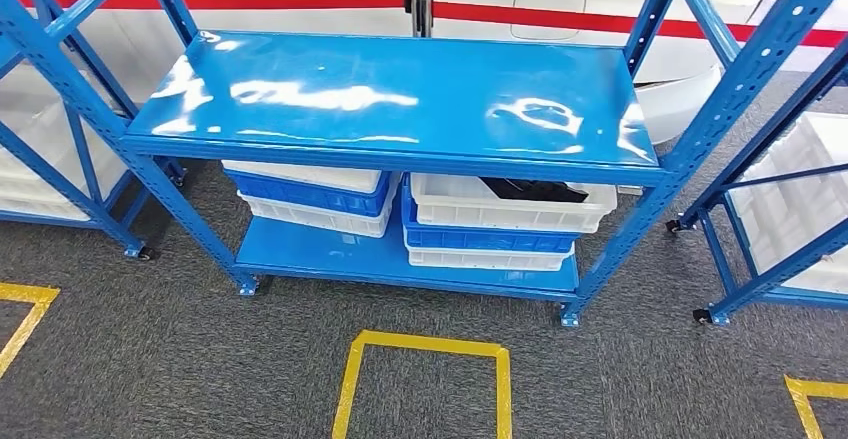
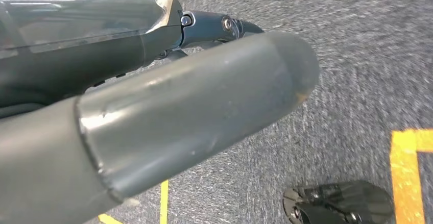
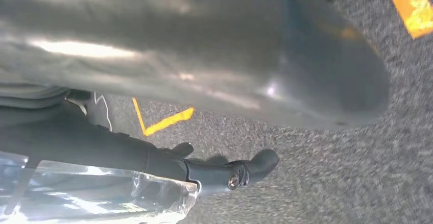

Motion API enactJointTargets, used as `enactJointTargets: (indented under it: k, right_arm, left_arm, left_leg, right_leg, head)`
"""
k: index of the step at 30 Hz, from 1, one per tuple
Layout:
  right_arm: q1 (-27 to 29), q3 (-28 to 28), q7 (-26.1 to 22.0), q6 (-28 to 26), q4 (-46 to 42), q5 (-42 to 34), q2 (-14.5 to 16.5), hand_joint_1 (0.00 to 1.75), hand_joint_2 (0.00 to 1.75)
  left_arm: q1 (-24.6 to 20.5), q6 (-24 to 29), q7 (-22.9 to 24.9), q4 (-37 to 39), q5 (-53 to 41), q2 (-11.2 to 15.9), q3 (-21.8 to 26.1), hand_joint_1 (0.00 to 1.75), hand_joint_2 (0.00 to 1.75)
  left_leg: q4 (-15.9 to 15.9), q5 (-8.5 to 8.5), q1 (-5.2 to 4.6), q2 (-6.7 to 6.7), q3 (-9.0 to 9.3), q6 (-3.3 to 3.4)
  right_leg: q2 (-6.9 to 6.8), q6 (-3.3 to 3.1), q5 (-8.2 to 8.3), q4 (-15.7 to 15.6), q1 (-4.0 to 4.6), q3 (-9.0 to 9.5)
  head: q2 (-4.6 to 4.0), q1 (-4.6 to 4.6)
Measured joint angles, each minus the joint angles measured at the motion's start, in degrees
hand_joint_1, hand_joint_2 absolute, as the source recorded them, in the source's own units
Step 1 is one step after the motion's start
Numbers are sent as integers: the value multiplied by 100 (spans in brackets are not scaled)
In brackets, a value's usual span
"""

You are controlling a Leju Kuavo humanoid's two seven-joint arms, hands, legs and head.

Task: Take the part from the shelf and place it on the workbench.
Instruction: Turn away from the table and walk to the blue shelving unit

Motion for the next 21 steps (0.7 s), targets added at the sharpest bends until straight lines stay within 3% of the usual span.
enactJointTargets:
  k: [2, 4, 5, 6, 8, 10, 12, 15, 21]
  right_arm:
    - [-14, -35, -65, -40, -1, -43, 19, 0, 0]
    - [-15, -89, -145, -97, -1, -82, 39, 0, 0]
    - [-10, -114, -173, -120, -1, -94, 43, 0, 0]
    - [-4, -133, -185, -135, 0, -98, 44, 0, 0]
    - [-1, -145, -185, -148, 1, -85, 45, 0, 0]
    - [-8, -145, -180, -151, 1, -65, 54, 0, 0]
    - [-16, -145, -156, -152, 1, -35, 58, 0, 0]
    - [-15, -145, -100, -155, 1, 12, 50, 0, 0]
    - [-11, -118, 135, -158, 1, 257, 34, 0, 0]
  left_arm:
    - [9, -17, -16, -1, 7, 0, 3, 0, 0]
    - [25, -28, -28, -1, 17, 2, 15, 0, 0]
    - [29, -33, -35, -1, 21, 4, 21, 0, 0]
    - [30, -38, -43, -1, 22, 9, 26, 0, 0]
    - [29, -52, -57, -1, 24, 20, 29, 0, 0]
    - [26, -65, -70, -2, 24, 32, 31, 0, 0]
    - [20, -73, -85, -4, 24, 38, 33, 0, 0]
    - [23, -78, -93, -5, 29, 40, 36, 0, 0]
    - [25, -78, -120, -5, 54, 46, 51, 0, 0]
  left_leg:
    - [610, -379, 17, -316, -260, -43]
    - [1264, -628, 19, -393, -565, -41]
    - [1368, -598, 19, -400, -626, -31]
    - [1259, -459, 20, -404, -591, -16]
    - [709, -84, 20, -417, -357, 22]
    - [149, 143, 12, -478, -115, 58]
    - [-129, 200, -6, -528, -19, 74]
    - [-170, 210, -55, -526, -30, 68]
    - [-161, 256, -143, -521, -79, 162]
  right_leg:
    - [103, -55, 31, -1, -1, -11]
    - [197, -81, 48, 3, 18, -30]
    - [238, -85, 51, 4, 23, -30]
    - [275, -88, 53, 5, 26, -25]
    - [332, -86, 54, 5, 26, -8]
    - [362, -77, 56, 11, 47, -7]
    - [375, -56, 53, 22, 90, -41]
    - [375, -31, 40, 32, 139, -111]
    - [376, 77, 105, 7, 92, -96]
  head:
    - [0, -9]
    - [0, -9]
    - [0, -10]
    - [0, -9]
    - [0, -10]
    - [0, -8]
    - [0, -1]
    - [0, 3]
    - [0, 0]
